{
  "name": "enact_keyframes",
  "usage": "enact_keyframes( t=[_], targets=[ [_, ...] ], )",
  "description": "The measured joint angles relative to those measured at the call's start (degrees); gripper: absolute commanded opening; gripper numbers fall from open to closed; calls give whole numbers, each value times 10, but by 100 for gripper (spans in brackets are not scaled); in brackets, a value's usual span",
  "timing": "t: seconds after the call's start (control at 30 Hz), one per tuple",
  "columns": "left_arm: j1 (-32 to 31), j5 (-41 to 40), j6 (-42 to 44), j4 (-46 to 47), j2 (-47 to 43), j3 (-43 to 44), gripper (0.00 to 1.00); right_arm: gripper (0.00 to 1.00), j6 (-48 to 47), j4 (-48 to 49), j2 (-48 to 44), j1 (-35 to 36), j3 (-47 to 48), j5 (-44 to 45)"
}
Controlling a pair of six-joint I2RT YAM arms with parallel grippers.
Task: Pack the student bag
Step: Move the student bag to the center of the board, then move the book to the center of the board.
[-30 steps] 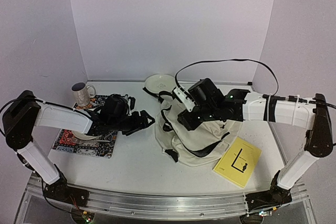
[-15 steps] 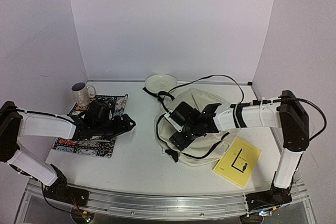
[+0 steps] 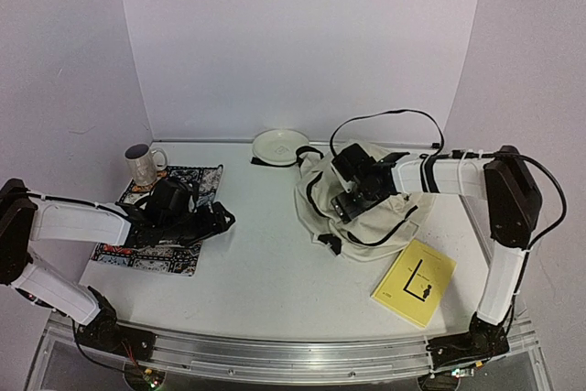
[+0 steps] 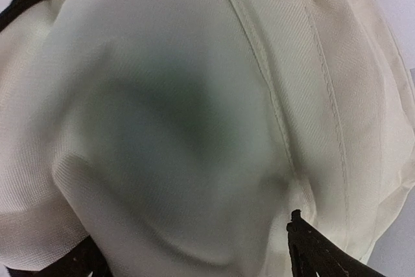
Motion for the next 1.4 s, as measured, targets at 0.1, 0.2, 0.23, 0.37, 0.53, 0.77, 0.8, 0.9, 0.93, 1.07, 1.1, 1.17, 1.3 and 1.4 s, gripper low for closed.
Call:
enact_keyframes(
  t=[0.1,0.2,0.23,0.37,0.53,0.77,0.8,0.9,0.93,1.07,1.1,1.17,1.3,1.4],
  targets=[
    [0,6,0,0,0,0,94,98,16,-2,-43,-1,-20,-41],
    [0,13,1,0,0,0,94,98,50,-6,-118,2,-54,-80],
    [0,15,1,0,0,0,94,98,66,-10,-149,2,-68,-91],
    [0,19,3,0,0,0,94,98,141,-24,-264,-30,-121,-133],
    [0,30,16,0,-3,0,94,98,245,-56,-352,-110,-199,-144],
    [0,45,37,0,-34,0,94,98,360,-89,-372,-235,-312,-203],
    [0,46,41,0,-39,0,94,98,371,-92,-372,-249,-323,-204],
    [0,50,47,0,-49,0,94,98,397,-95,-375,-287,-353,-207],
    [0,50,48,-1,-50,0,94,98,403,-96,-376,-299,-362,-208],
    [0,50,48,-7,-55,0,96,98,420,-96,-379,-357,-399,-214],
    [0,49,48,-10,-57,0,97,98,421,-96,-379,-366,-405,-216],
    [0,47,49,-17,-59,0,98,98,420,-95,-377,-372,-411,-221],
    [0,44,49,-22,-62,0,99,98,407,-74,-374,-372,-426,-254],
    [0,47,48,-23,-59,0,99,98,398,-58,-374,-369,-442,-287]
  ],
)
